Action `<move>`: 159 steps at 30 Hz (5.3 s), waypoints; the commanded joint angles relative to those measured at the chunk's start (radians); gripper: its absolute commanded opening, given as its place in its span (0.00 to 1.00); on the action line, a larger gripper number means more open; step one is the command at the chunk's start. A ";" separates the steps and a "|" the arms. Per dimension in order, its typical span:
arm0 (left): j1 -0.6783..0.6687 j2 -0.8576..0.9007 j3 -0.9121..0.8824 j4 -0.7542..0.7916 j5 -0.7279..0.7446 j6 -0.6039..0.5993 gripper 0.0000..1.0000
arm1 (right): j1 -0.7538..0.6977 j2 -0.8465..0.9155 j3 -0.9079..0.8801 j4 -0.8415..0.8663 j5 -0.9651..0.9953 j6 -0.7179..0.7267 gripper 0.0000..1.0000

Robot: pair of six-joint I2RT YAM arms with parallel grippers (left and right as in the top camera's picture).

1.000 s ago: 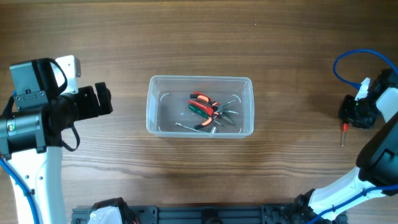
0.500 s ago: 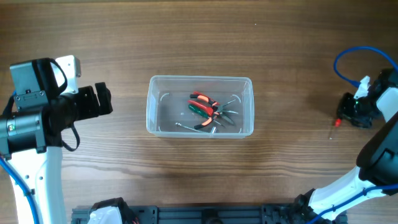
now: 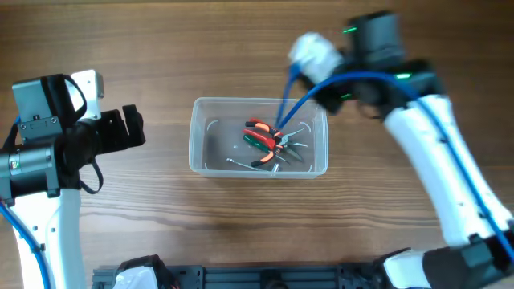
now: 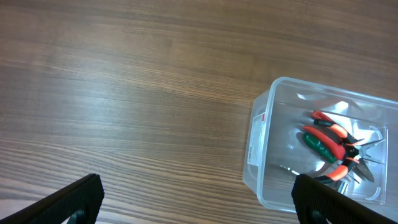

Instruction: Pack container

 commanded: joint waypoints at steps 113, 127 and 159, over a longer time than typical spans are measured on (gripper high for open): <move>-0.283 -0.486 -0.584 0.400 -0.411 -0.220 1.00 | -0.283 -1.593 -1.553 0.936 0.293 0.683 1.00; -0.283 -0.487 -0.584 0.367 -0.351 -0.222 1.00 | -0.283 -1.593 -1.553 0.936 0.293 0.683 1.00; -0.246 -1.168 -1.339 1.082 0.023 -0.325 1.00 | -0.283 -1.593 -1.553 0.936 0.293 0.683 1.00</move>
